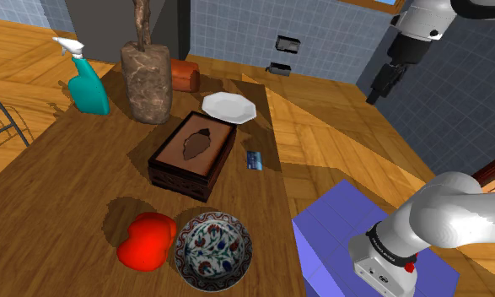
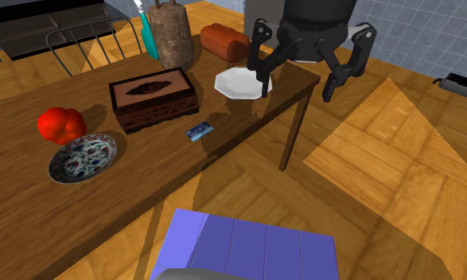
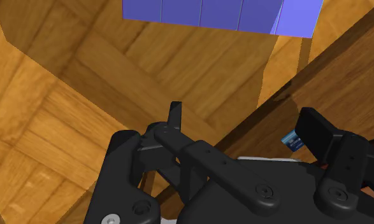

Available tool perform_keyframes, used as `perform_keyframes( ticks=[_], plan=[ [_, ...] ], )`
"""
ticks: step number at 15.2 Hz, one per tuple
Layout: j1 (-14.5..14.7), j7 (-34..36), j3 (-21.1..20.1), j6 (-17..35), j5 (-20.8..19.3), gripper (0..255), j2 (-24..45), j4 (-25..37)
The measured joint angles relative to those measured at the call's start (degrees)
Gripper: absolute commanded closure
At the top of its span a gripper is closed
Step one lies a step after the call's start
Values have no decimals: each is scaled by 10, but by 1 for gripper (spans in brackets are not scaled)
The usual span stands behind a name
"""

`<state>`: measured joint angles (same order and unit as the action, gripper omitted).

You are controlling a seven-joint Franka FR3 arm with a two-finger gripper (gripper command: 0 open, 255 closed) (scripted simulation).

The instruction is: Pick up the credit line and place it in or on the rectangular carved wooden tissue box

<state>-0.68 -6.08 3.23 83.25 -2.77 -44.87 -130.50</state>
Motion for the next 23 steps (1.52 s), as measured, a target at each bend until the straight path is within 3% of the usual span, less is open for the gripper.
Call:
perform_keyframes(
  ticks=[8,23],
  plan=[
    [1,118,-54,32,65,0,88,-6],
    [14,364,-135,135,203,0,377,66]
  ],
)
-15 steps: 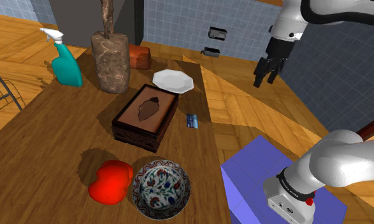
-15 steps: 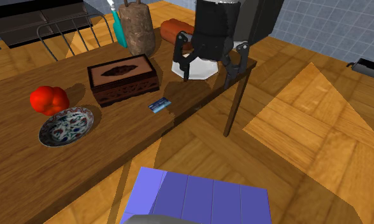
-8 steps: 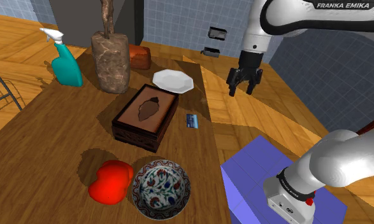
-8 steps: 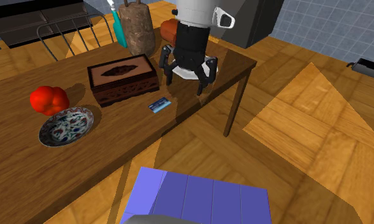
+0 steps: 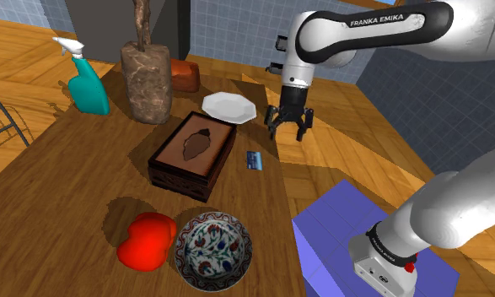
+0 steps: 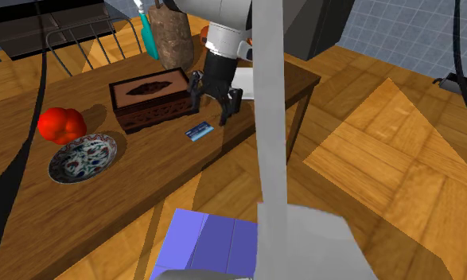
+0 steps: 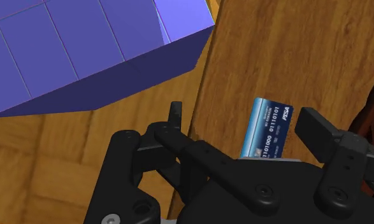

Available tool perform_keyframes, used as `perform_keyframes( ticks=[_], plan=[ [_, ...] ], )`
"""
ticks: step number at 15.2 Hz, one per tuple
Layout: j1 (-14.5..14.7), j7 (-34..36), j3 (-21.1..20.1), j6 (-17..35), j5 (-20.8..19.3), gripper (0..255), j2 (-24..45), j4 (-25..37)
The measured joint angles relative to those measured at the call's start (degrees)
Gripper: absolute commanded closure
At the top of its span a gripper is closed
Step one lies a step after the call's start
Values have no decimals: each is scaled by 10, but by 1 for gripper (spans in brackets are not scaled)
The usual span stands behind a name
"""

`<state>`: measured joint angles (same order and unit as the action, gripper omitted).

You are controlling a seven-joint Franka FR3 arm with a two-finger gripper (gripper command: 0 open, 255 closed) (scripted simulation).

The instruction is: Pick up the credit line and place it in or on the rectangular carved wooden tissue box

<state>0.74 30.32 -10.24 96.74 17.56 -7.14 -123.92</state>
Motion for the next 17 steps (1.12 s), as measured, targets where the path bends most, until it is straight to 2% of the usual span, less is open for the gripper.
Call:
perform_keyframes(
  ticks=[7,17],
  plan=[
    [11,86,-12,40,51,0,154,77],
    [25,92,-23,99,70,0,176,40]
  ],
)
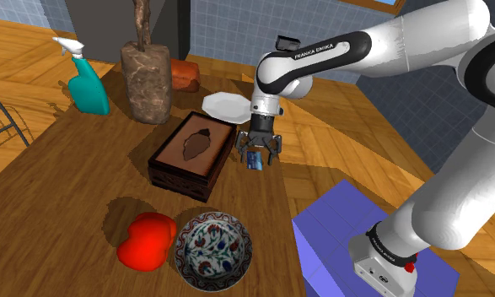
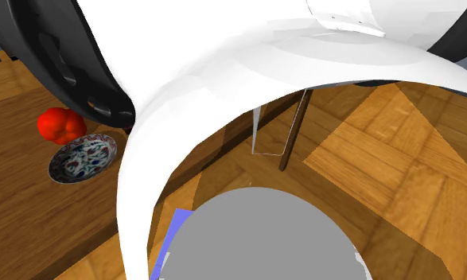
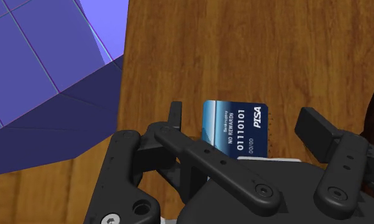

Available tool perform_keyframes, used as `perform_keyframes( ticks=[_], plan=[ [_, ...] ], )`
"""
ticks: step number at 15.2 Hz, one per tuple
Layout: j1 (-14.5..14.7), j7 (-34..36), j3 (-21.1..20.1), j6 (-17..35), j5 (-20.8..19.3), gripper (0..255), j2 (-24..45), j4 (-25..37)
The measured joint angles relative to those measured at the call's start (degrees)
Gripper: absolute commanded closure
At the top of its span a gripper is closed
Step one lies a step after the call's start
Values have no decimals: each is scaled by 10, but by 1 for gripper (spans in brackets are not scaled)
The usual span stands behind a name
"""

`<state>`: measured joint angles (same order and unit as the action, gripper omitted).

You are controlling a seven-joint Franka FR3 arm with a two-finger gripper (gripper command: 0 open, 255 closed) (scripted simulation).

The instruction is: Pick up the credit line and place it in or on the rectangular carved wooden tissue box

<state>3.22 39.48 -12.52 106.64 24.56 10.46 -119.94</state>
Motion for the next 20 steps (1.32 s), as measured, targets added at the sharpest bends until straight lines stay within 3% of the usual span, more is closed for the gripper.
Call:
perform_keyframes(
  ticks=[4,5,15,20],
  plan=[
    [0,0,0,2,0,0,0,-1],
    [0,0,0,2,0,255,0,-1],
    [0,0,0,2,0,255,0,-1],
    [-1,9,0,-24,0,255,-17,10]
  ],
)
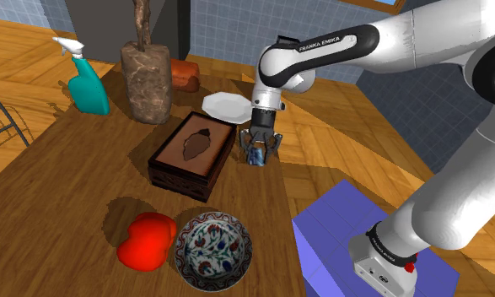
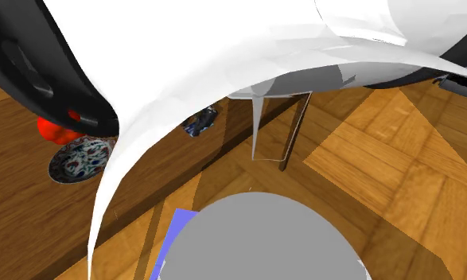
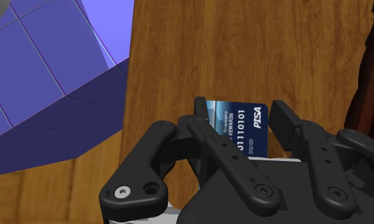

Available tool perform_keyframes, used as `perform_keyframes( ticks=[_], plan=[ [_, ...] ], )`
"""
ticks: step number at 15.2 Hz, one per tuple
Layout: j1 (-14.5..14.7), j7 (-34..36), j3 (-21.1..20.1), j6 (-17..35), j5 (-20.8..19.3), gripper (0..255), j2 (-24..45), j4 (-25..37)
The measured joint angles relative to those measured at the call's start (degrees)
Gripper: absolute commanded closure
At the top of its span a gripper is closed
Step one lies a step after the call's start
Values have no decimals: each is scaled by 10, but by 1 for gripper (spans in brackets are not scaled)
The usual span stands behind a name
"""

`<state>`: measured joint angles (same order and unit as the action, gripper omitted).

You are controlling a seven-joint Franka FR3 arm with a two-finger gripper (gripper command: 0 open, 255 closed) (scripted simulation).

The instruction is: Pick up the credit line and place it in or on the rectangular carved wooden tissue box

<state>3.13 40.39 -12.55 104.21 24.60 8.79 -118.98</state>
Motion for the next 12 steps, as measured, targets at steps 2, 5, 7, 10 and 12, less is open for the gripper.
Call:
perform_keyframes(
  ticks=[2,5,7,10,12],
  plan=[
    [-1,4,0,-13,0,255,-6,7],
    [-2,12,1,-34,-1,255,-18,18],
    [-4,14,2,-46,-1,255,-26,22],
    [-5,21,2,-66,-1,255,-35,34],
    [-4,27,2,-80,0,255,-40,44]
  ],
)
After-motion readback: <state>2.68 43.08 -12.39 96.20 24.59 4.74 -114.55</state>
